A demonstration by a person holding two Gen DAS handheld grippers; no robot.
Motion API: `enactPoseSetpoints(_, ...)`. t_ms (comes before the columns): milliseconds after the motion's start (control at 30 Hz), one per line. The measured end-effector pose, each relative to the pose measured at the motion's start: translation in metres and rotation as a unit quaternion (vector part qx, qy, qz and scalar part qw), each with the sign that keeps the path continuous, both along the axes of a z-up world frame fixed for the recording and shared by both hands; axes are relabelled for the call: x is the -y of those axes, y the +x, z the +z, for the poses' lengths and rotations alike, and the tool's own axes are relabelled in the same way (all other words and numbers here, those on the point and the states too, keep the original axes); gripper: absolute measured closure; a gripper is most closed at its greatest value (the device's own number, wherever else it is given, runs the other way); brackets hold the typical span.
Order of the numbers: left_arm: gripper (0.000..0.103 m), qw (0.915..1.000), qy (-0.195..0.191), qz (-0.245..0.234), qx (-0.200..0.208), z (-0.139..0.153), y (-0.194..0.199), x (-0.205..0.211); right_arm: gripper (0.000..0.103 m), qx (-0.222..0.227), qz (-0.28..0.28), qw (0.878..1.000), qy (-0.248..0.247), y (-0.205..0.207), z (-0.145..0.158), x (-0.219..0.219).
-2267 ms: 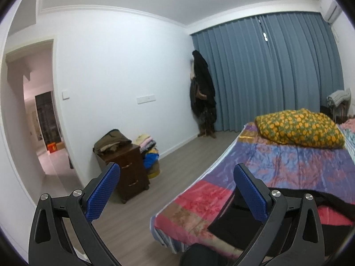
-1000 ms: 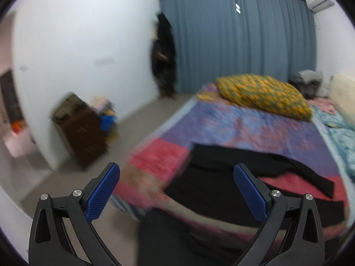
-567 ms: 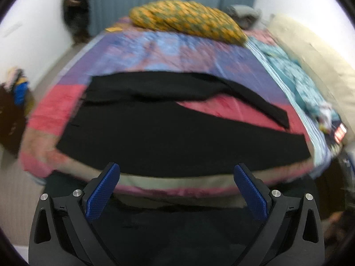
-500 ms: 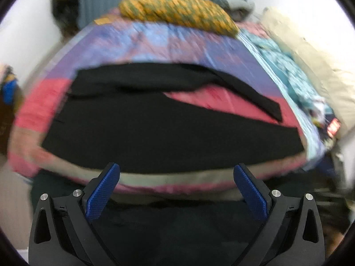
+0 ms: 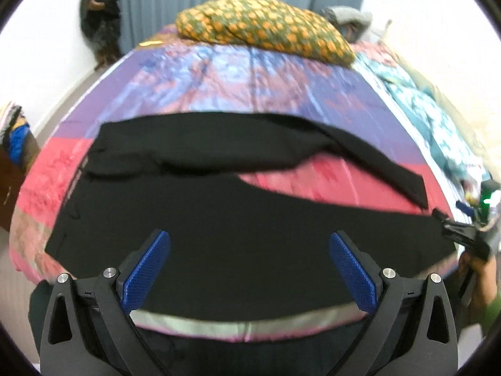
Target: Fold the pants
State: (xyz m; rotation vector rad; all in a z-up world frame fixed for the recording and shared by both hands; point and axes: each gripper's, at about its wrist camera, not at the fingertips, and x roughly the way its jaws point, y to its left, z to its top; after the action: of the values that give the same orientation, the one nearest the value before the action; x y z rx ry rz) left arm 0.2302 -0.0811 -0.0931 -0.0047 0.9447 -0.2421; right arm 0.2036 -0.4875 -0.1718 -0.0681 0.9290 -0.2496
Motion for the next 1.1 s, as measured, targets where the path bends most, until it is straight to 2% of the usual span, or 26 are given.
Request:
enactPoseSetpoints(67, 0.001, 0.9999, 0.004, 0.012, -0.001, -0.007, 0.004, -0.002, 0.016, -0.047, 0.021, 0.998, -0.039, 0.034, -0.031, 0.025)
enactPoseSetpoints(200, 0.001, 0.9985, 0.041, 0.016, -0.032, -0.039, 0.002, -0.003, 0.02, -0.08, 0.08, 0.991, -0.077, 0.077, -0.066, 0.038)
enactPoseSetpoints(233, 0.001, 0.9975, 0.056, 0.015, -0.04, -0.048, 0.002, -0.003, 0.025, -0.089, 0.096, 0.988, -0.077, 0.082, -0.073, 0.04)
enactPoseSetpoints(267, 0.001, 0.9956, 0.077, 0.016, -0.051, -0.057, 0.004, -0.004, 0.061, -0.109, 0.117, 0.984, -0.073, 0.092, -0.082, 0.042)
enactPoseSetpoints(300, 0.001, 0.9946, 0.086, 0.017, -0.056, -0.062, 0.005, -0.005, 0.086, -0.129, 0.124, 0.982, -0.066, 0.099, -0.084, 0.043)
enactPoseSetpoints(333, 0.001, 0.9939, 0.091, 0.02, -0.059, -0.065, 0.006, -0.007, 0.086, -0.143, 0.125, 0.98, -0.056, 0.108, -0.078, 0.051)
enactPoseSetpoints(367, 0.001, 0.9936, 0.093, 0.024, -0.059, -0.065, 0.009, -0.01, 0.093, -0.139, 0.125, 0.981, -0.047, 0.11, -0.067, 0.055)
enactPoseSetpoints(500, 0.001, 0.9949, 0.077, 0.048, -0.045, -0.053, 0.029, -0.015, 0.093, -0.104, 0.097, 0.99, -0.01, 0.159, 0.021, 0.109)
enactPoseSetpoints(567, 0.001, 0.9956, 0.062, 0.063, -0.033, -0.045, 0.046, -0.012, 0.093, -0.098, 0.072, 0.992, 0.016, 0.213, 0.053, 0.14)
enactPoseSetpoints(633, 0.001, 0.9957, 0.052, 0.071, -0.028, -0.04, 0.06, -0.007, 0.063, -0.083, 0.044, 0.995, 0.028, 0.256, 0.063, 0.165)
enactPoseSetpoints(667, 0.001, 0.9956, 0.05, 0.074, -0.026, -0.039, 0.067, -0.004, 0.031, -0.077, 0.01, 0.997, 0.026, 0.281, 0.061, 0.185)
enactPoseSetpoints(700, 0.001, 0.9953, 0.053, 0.077, -0.024, -0.039, 0.072, -0.002, 0.028, -0.07, -0.026, 0.997, 0.006, 0.293, 0.057, 0.199)
enactPoseSetpoints(733, 0.001, 0.9949, 0.058, 0.08, -0.023, -0.04, 0.074, -0.001, 0.028, -0.064, -0.057, 0.996, -0.01, 0.3, 0.054, 0.208)
enactPoseSetpoints(767, 0.001, 0.9945, 0.063, 0.08, -0.022, -0.042, 0.075, -0.001, 0.029, -0.059, -0.084, 0.995, -0.006, 0.301, 0.047, 0.22)
enactPoseSetpoints(867, 0.001, 0.9929, 0.078, 0.086, -0.025, -0.061, 0.072, -0.011, 0.03, -0.052, -0.134, 0.986, 0.081, 0.283, 0.009, 0.253)
enactPoseSetpoints(933, 0.001, 0.9898, 0.09, 0.096, -0.055, -0.082, 0.073, -0.021, 0.034, -0.059, -0.156, 0.976, 0.139, 0.267, -0.018, 0.263)
enactPoseSetpoints(1000, 0.001, 0.986, 0.097, 0.11, -0.08, -0.098, 0.073, -0.028, 0.038, -0.055, -0.181, 0.956, 0.225, 0.247, -0.052, 0.271)
enactPoseSetpoints(1100, 0.001, 0.9837, 0.108, 0.116, -0.085, -0.105, 0.07, -0.032, 0.047, -0.018, -0.214, 0.922, 0.321, 0.231, -0.086, 0.27)
